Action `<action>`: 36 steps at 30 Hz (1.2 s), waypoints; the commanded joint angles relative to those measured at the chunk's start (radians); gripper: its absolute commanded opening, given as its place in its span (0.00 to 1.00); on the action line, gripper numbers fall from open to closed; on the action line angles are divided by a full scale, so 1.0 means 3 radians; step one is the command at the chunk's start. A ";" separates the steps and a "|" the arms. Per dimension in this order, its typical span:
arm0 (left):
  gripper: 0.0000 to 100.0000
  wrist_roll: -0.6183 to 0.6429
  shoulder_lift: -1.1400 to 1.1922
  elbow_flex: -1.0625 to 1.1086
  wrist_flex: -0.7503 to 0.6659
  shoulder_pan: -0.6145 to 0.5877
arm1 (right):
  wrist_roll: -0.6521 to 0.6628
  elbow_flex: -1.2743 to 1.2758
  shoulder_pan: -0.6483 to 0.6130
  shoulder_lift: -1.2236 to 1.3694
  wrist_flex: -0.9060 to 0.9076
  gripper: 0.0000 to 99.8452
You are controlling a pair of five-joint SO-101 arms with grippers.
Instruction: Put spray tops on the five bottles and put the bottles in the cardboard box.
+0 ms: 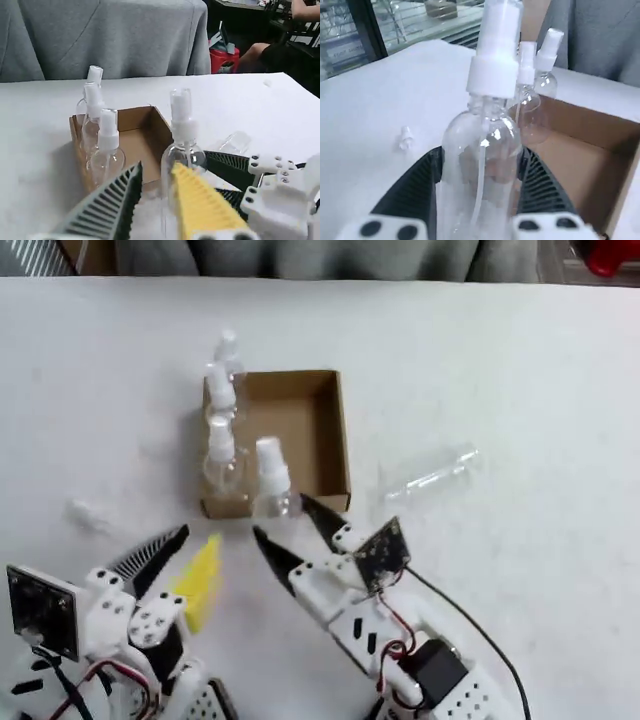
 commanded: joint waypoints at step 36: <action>0.02 -0.0358 -0.0018 0.2941 -0.2670 0.0800 | -0.0547 0.0348 0.0217 -0.0013 -0.1603 0.02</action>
